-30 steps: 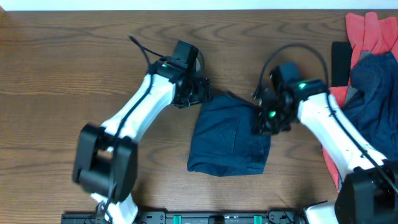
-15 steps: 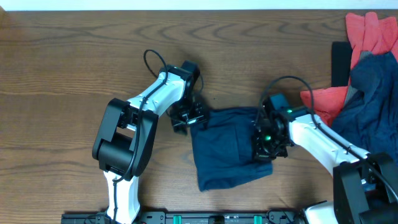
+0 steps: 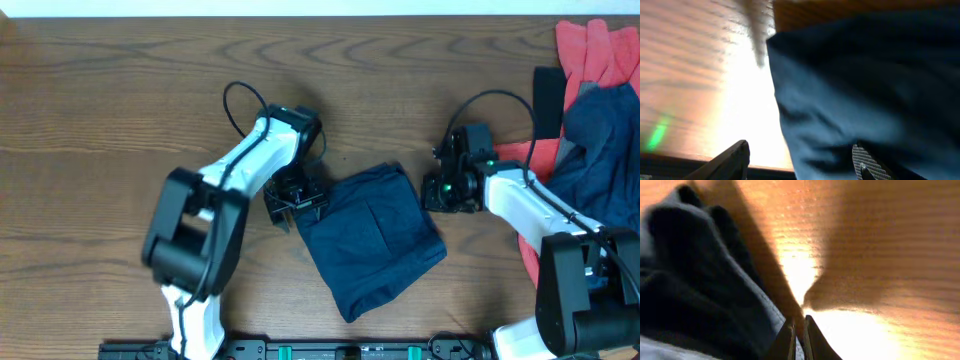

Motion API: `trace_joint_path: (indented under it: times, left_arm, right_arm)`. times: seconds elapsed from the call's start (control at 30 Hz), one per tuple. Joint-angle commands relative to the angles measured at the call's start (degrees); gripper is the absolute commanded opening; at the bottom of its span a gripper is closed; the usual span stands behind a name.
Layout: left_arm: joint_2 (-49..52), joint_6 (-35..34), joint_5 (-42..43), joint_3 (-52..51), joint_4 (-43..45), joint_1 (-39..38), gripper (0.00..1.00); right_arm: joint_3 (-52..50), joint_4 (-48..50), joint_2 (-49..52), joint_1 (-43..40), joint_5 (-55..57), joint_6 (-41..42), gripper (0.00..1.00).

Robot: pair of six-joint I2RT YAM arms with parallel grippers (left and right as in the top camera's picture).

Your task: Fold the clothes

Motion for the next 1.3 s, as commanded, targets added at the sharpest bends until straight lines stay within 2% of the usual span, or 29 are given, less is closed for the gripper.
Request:
trace_joint_path:
  times: [0.0,0.03,0.07,0.23,0.33,0.43,0.5,0.63,0.73,1.03,1.17,1.27]
  left_arm:
    - [-9.1,7.1,-4.0,0.0,2.0,0.2,0.78]
    - [-11.3,10.5,-4.5,0.0,3.7,0.2,0.92]
    - [-13.1,13.8,-5.2,0.0,5.7,0.3,0.98]
    - [-16.7,26.9,-4.6,0.0,13.5,1.4,0.98]
    - [-15.0,35.0,2.6,0.0,17.0,2.7,0.98]
    - [-11.5,39.0,10.2,0.0,20.4,3.7,0.98]
    - [-8.7,39.2,11.6,0.0,22.4,4.0,0.98]
    - [-3.5,39.6,13.4,0.0,23.5,4.0,0.98]
    - [0.1,40.4,16.5,0.0,22.8,4.0,0.98]
    - [5.6,40.4,17.1,0.0,14.8,3.9,0.99]
    - [6.3,40.4,17.1,-0.5,10.6,3.8,0.9]
    - [6.3,40.5,17.1,-2.2,9.2,3.2,0.79]
  right_arm:
    - [6.4,-4.4,-0.9,-0.2,2.3,-2.4,0.04]
    - [8.5,-7.4,-1.7,-0.2,3.1,-2.4,0.04]
    - [10.1,-9.9,-2.4,-0.2,3.8,-2.4,0.04]
    - [16.0,-22.0,-6.8,-0.2,2.5,-2.4,0.06]
    - [16.1,-28.3,-8.7,0.3,-3.3,-2.4,0.03]
    - [15.5,-33.5,-8.6,2.1,-9.0,-4.6,0.01]
    - [14.1,-34.4,-8.6,4.1,-12.9,-6.0,0.01]
    - [9.6,-33.3,-8.6,8.5,-15.1,-5.7,0.01]
    - [5.1,-29.6,-8.5,10.9,-15.1,-2.5,0.01]
    - [-9.2,-15.9,-8.5,11.7,-14.7,4.1,0.01]
    - [-11.7,-10.7,-8.4,9.5,-8.3,9.2,0.02]
    - [-11.8,-5.9,-8.1,7.3,-2.8,10.7,0.04]
